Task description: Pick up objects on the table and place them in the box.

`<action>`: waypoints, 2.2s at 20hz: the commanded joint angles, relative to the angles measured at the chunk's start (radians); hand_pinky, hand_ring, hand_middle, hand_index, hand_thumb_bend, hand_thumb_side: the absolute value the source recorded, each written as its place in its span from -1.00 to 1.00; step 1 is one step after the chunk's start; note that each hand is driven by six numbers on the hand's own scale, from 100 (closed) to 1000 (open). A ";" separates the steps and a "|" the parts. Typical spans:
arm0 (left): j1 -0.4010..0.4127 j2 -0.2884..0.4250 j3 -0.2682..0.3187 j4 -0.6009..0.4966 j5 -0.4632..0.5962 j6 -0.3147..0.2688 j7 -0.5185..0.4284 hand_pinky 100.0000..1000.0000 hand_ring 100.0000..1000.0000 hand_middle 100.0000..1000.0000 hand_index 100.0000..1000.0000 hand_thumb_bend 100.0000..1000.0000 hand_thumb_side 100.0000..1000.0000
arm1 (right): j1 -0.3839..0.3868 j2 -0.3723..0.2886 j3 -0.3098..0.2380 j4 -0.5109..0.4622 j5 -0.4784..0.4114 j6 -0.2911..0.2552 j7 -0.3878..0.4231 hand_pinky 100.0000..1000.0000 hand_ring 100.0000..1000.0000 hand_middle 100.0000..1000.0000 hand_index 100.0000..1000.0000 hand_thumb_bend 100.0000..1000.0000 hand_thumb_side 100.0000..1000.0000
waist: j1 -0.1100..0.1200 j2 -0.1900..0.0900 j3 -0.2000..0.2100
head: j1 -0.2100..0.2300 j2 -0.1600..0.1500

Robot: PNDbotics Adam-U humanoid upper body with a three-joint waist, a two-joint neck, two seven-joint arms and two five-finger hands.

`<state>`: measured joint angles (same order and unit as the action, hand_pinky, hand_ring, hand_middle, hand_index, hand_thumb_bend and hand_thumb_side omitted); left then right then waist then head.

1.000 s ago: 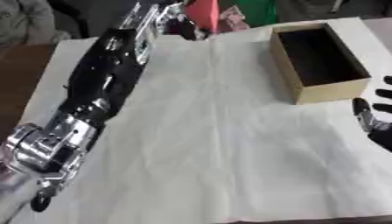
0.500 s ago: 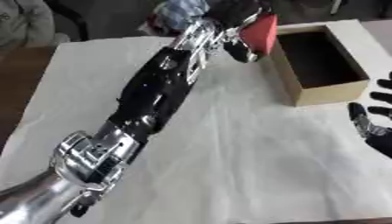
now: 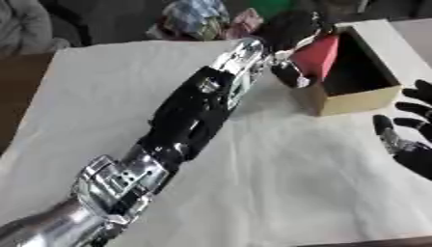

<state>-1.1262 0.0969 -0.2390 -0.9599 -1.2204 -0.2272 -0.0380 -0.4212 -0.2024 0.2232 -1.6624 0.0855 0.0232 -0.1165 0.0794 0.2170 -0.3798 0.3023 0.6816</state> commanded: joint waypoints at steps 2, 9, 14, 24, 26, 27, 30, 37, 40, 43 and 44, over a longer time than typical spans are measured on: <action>-0.015 0.001 0.000 -0.009 -0.017 0.001 0.033 0.53 0.38 0.28 0.62 -0.48 -0.89 | -0.024 0.005 0.008 -0.007 -0.002 -0.003 0.010 0.38 0.57 0.60 0.85 -0.44 -0.86 | -0.003 -0.012 -0.016 | 0.002 -0.017; -0.012 0.001 0.002 -0.006 -0.050 0.016 0.095 0.56 0.55 0.66 0.76 -0.40 -0.89 | -0.037 0.013 0.018 -0.007 -0.003 -0.004 0.021 0.38 0.57 0.60 0.84 -0.44 -0.85 | -0.001 -0.006 -0.039 | 0.002 -0.025; -0.004 -0.002 -0.002 0.001 -0.100 0.006 0.104 0.60 0.63 0.78 0.84 -0.27 -0.88 | -0.041 0.014 0.021 -0.007 -0.002 -0.004 0.023 0.38 0.57 0.60 0.84 -0.45 -0.85 | 0.001 -0.003 -0.036 | -0.002 -0.028; 0.004 -0.004 0.003 0.011 -0.156 0.002 0.120 0.65 0.72 0.90 0.93 0.00 -0.92 | -0.045 0.016 0.024 -0.006 -0.002 -0.004 0.026 0.38 0.57 0.60 0.84 -0.45 -0.84 | 0.002 0.004 -0.038 | -0.006 -0.029; 0.005 -0.004 0.006 0.010 -0.159 0.008 0.135 0.65 0.72 0.91 0.93 0.02 -0.94 | -0.045 0.016 0.025 -0.006 -0.002 -0.004 0.026 0.38 0.57 0.60 0.84 -0.45 -0.84 | 0.002 0.004 -0.037 | -0.006 -0.029; 0.005 -0.003 0.006 0.010 -0.159 0.010 0.142 0.65 0.72 0.91 0.93 0.02 -0.94 | -0.046 0.016 0.025 -0.006 -0.002 -0.004 0.026 0.38 0.57 0.60 0.84 -0.45 -0.84 | 0.002 0.004 -0.036 | -0.006 -0.029; 0.005 0.000 0.005 0.009 -0.154 0.011 0.152 0.65 0.71 0.90 0.93 0.01 -0.94 | -0.046 0.017 0.025 -0.005 -0.002 -0.003 0.026 0.38 0.57 0.60 0.84 -0.45 -0.84 | 0.000 0.003 -0.033 | -0.007 -0.029; 0.013 0.020 0.004 -0.042 -0.042 0.019 0.154 0.62 0.63 0.80 0.87 -0.16 -0.97 | -0.039 0.017 0.022 -0.004 -0.001 -0.002 0.023 0.38 0.57 0.60 0.84 -0.45 -0.84 | -0.010 -0.004 -0.004 | -0.014 -0.023; 0.023 0.044 0.008 -0.096 0.070 0.043 0.146 0.59 0.58 0.74 0.85 -0.25 -1.00 | -0.030 0.015 0.017 -0.004 0.001 -0.002 0.018 0.38 0.57 0.60 0.84 -0.45 -0.85 | -0.015 -0.012 0.021 | -0.019 -0.015; 0.039 0.090 0.010 -0.176 0.213 0.076 0.130 0.56 0.52 0.68 0.83 -0.36 -1.00 | -0.016 0.011 0.007 -0.004 0.003 -0.003 0.009 0.38 0.57 0.60 0.84 -0.45 -0.85 | -0.021 -0.022 0.057 | -0.032 -0.007; 0.049 0.107 0.012 -0.211 0.270 0.092 0.124 0.55 0.52 0.67 0.83 -0.38 -1.00 | -0.012 0.009 0.002 -0.004 0.004 -0.003 0.004 0.38 0.57 0.60 0.84 -0.45 -0.85 | -0.022 -0.024 0.071 | -0.038 -0.004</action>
<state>-1.0616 0.1684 -0.2379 -1.1202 -1.0090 -0.1514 0.0897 -0.4241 -0.1808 0.2360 -1.6571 0.0859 0.0214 -0.1053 0.0672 0.2126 -0.3040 0.2711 0.6723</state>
